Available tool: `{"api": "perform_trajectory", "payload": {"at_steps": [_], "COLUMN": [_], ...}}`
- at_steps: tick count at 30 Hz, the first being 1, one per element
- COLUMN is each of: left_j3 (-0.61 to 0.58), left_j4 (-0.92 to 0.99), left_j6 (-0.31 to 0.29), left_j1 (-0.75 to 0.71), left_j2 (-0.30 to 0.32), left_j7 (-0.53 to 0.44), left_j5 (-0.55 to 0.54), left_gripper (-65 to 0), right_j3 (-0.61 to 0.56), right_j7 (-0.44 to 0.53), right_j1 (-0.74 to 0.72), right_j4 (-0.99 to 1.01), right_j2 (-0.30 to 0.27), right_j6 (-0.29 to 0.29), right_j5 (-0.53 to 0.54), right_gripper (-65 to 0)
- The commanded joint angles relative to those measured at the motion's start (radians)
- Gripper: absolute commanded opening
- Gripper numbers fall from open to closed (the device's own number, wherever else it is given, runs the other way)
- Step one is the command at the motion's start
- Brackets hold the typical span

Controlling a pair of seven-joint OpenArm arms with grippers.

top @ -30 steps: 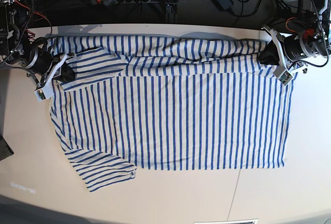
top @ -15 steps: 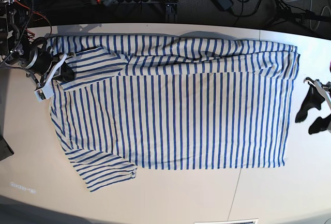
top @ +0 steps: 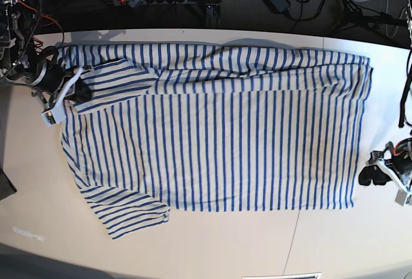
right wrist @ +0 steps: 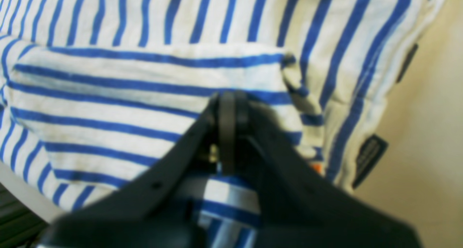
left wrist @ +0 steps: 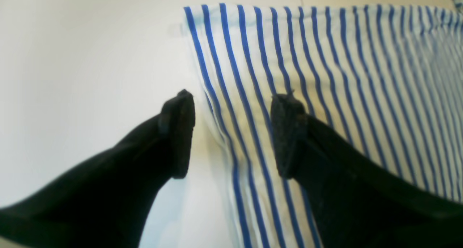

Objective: Fold the T-shirt properly
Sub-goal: 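Move the left gripper to the hem corner and grasp it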

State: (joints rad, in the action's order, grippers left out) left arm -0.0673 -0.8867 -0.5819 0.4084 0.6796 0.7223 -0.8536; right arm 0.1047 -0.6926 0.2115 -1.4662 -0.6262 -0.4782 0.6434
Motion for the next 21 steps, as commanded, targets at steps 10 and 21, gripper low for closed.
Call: {"api": "perform_trajectory", "payload": {"at_steps": [10, 21], "left_j3": [0.008, 0.008], "left_j4": [0.524, 0.582], "left_j6": [-0.010, -0.009], "left_j1": [0.279, 0.293], "left_j2": [-0.086, -0.135], "left_j7": [-0.048, -0.061], "left_j5": [-0.010, 0.002], "left_gripper": [-28.3, -28.3], "right_j3": [0.005, 0.005], "right_j7": [-0.034, -0.037], "right_j1": [0.002, 0.002], "right_j4": [0.000, 0.000], "right_j2": [-0.019, -0.019], "right_j6": [-0.067, -0.067], "right_j5": [-0.041, -0.035], "right_gripper": [-65.0, -65.0]}}
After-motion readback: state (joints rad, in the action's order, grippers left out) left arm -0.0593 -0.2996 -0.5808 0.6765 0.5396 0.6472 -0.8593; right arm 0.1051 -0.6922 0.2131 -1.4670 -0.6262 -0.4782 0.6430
